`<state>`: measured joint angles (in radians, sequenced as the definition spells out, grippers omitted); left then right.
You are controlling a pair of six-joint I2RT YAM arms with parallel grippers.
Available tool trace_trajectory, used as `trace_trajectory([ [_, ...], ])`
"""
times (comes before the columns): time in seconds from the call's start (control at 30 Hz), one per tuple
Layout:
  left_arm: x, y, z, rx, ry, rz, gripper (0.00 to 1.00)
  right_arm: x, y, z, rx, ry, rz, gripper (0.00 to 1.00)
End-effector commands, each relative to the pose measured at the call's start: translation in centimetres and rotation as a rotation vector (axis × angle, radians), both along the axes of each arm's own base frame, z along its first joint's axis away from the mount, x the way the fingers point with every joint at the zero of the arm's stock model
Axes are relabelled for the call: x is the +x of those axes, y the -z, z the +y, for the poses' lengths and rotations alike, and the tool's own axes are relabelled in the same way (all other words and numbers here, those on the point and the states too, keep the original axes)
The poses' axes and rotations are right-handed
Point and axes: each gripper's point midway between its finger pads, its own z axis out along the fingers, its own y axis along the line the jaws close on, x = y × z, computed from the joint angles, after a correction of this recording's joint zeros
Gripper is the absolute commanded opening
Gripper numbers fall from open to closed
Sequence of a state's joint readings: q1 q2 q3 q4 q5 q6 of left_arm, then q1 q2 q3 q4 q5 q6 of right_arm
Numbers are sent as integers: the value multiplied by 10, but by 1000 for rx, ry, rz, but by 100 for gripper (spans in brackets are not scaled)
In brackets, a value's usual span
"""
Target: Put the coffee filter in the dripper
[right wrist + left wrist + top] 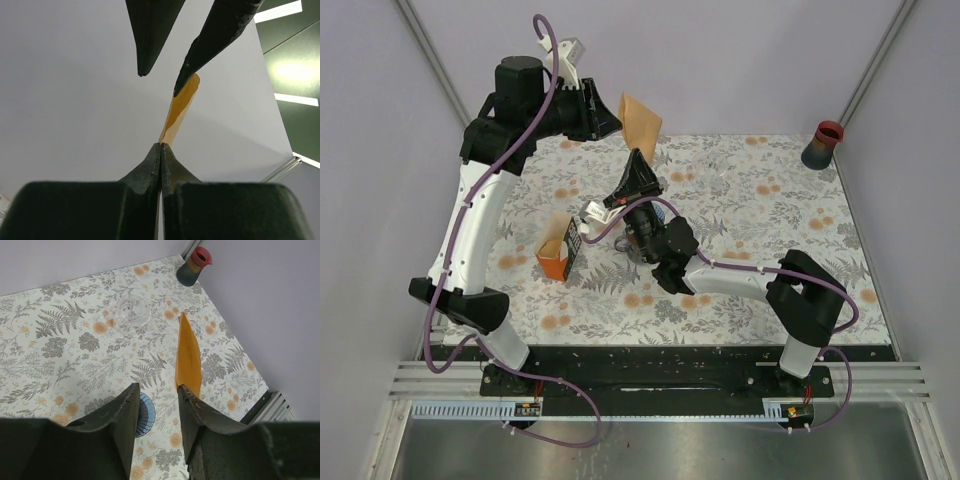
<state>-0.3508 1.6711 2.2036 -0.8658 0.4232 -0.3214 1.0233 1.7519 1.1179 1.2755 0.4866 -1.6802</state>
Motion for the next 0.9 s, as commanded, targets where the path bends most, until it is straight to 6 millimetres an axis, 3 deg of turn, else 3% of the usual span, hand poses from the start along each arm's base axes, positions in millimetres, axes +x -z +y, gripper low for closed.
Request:
trace_trajectory([
  [0.0,2,-17,-4,-12,-4,-68,39,-21,-44,-31,205,3,-95,0],
  [0.2,0,-3,-16,-12,34,-30,38,-19,-40,-27,189,-5,-80,0],
  [0.33,2,4,-16,0,27,-19,32,-20,-41,-26,187,-9,-81,0],
  [0.43,2,4,-14,3,25,-23,22,-19,-39,-26,184,-9,-73,0],
  [0.53,2,3,-13,8,19,-29,2,-5,-21,-14,137,-6,32,0],
  [0.57,3,4,-11,16,2,-33,0,1,-11,-13,133,13,88,6],
  [0.63,8,6,-3,42,-42,-46,0,7,2,-15,174,22,157,32],
  [0.73,16,10,12,97,-120,-68,0,5,-3,-30,292,23,201,63],
  [0.87,25,15,26,160,-190,-90,0,-11,-6,-23,462,-223,469,82],
])
